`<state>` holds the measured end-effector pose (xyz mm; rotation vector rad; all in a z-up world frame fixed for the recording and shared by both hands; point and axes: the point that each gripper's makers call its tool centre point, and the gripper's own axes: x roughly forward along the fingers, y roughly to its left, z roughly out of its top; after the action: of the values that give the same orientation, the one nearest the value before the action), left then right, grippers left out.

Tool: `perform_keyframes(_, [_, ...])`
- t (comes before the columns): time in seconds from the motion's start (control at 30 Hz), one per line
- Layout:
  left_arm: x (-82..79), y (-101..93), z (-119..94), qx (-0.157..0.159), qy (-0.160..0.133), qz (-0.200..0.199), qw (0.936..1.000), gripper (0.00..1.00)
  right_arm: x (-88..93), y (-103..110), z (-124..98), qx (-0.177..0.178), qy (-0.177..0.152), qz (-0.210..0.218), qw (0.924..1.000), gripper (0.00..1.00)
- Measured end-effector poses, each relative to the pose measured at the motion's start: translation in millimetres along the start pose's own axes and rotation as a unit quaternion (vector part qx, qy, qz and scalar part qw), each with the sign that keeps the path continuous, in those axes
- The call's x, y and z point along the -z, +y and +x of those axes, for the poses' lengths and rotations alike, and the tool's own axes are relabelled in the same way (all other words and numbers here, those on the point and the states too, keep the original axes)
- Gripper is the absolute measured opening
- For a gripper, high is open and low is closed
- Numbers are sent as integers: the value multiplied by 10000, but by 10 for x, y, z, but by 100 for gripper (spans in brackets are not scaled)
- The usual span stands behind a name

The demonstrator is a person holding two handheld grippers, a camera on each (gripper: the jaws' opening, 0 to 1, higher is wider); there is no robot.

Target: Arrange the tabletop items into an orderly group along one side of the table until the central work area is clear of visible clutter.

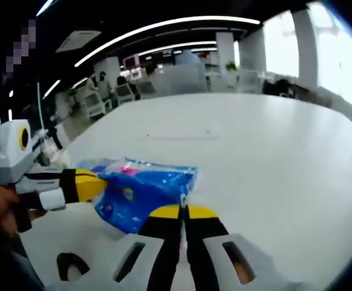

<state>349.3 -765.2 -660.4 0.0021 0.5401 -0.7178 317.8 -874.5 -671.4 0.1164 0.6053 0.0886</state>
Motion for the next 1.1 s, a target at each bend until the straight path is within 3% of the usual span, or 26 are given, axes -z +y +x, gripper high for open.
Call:
perform_keyframes(0.43, [-22,133,221,-104,222,158,9996,1,-78,-67,286,-69,106,-13,9999,0])
perform_keyframes(0.67, [51,171,340,-108,431,174,9989,1,-71,-134,436,-93,185,40,9998,0])
perform_keyframes(1.1, [155,298,487,-200,742,-135,9970,3,-21,-189,654,-127,279,138,9994,0])
